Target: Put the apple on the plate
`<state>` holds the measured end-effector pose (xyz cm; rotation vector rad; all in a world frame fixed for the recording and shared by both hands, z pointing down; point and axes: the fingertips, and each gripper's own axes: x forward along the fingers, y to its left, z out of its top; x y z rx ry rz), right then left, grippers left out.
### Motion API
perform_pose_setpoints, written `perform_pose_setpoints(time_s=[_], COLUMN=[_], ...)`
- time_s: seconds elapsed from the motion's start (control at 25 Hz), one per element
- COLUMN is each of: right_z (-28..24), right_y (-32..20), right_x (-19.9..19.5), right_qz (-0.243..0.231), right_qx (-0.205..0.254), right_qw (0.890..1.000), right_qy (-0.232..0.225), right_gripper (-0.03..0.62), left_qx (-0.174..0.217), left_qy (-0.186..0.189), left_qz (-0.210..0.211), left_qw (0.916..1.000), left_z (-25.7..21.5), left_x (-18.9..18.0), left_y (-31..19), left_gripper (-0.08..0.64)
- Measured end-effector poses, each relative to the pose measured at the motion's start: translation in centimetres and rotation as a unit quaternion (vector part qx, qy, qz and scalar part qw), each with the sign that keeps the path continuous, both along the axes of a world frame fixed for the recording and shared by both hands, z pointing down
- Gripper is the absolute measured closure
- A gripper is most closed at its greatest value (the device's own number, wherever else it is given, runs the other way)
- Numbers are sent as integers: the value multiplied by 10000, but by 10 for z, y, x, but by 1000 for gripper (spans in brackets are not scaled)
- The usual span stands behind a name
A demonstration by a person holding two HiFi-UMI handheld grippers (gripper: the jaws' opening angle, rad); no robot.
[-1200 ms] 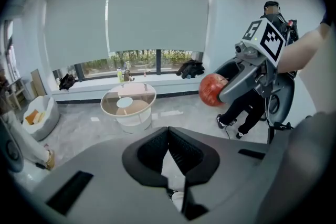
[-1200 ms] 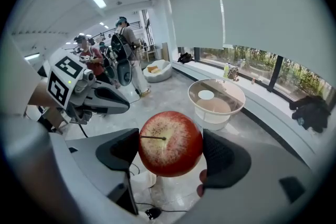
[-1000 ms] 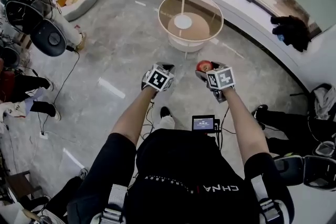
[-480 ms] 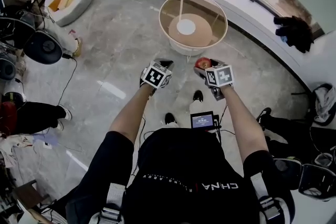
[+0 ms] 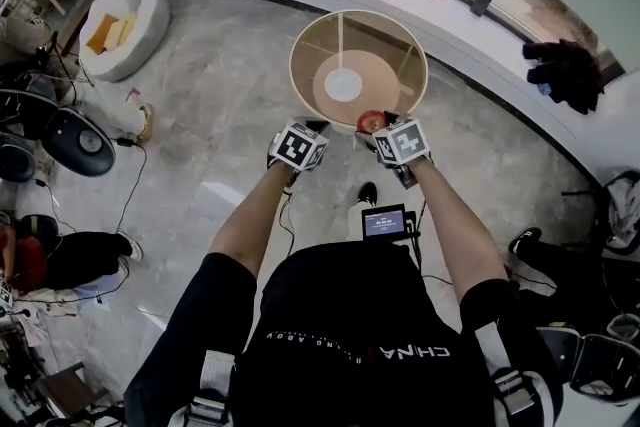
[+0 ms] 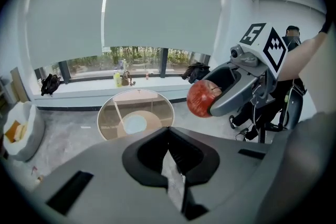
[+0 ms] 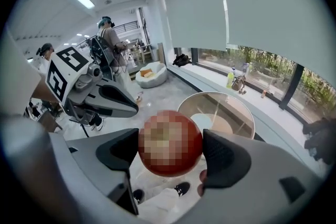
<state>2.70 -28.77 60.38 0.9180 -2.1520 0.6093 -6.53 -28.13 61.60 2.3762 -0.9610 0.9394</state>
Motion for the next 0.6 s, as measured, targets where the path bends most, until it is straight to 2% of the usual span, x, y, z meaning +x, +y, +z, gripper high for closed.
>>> perform_pose_setpoints(time_s=[0.16,0.36,0.6], right_z=[-10,3,21], right_y=[-53,-129,-164], right_x=[-4,29,13], right_qz=[-159,-274,-350], right_qx=[135,-5,-254], right_qw=[9998,9996,9991], right_qy=[54,29,-13], right_gripper=[206,206,206], left_qx=[90,-2,-166], left_qy=[-62,-199,-234], left_qz=[-30,-183,-326], left_qw=[9999,9996,9991], left_z=[-12,-3,10], left_x=[-3,18,3], left_y=[-55,-126,-160], left_gripper=[543,543,543])
